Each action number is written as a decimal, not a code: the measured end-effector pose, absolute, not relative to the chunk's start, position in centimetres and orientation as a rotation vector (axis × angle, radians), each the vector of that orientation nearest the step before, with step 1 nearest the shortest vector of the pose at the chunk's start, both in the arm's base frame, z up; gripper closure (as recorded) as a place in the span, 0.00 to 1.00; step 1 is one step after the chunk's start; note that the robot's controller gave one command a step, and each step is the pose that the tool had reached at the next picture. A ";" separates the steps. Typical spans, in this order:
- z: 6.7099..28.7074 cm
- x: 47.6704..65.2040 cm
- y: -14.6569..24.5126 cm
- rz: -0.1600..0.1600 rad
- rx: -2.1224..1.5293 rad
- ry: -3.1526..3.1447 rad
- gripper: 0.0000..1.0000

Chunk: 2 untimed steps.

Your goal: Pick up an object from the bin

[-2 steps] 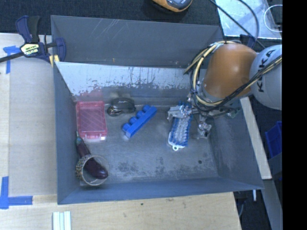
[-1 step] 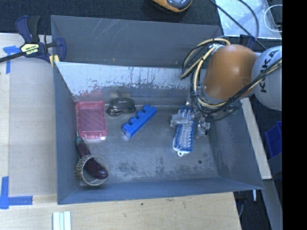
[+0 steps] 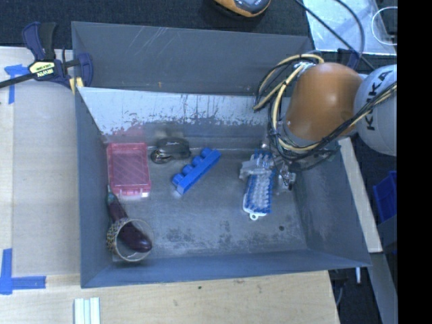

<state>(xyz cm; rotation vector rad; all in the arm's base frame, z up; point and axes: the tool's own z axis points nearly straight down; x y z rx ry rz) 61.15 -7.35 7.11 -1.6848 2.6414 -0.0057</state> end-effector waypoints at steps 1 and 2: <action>7.4 61.0 -7.3 -0.002 -1.685 2.643 1.00; 9.3 60.7 -7.3 0.007 -1.689 2.649 1.00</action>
Offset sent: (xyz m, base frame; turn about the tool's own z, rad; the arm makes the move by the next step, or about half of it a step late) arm 0.0001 0.0000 0.0115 0.0000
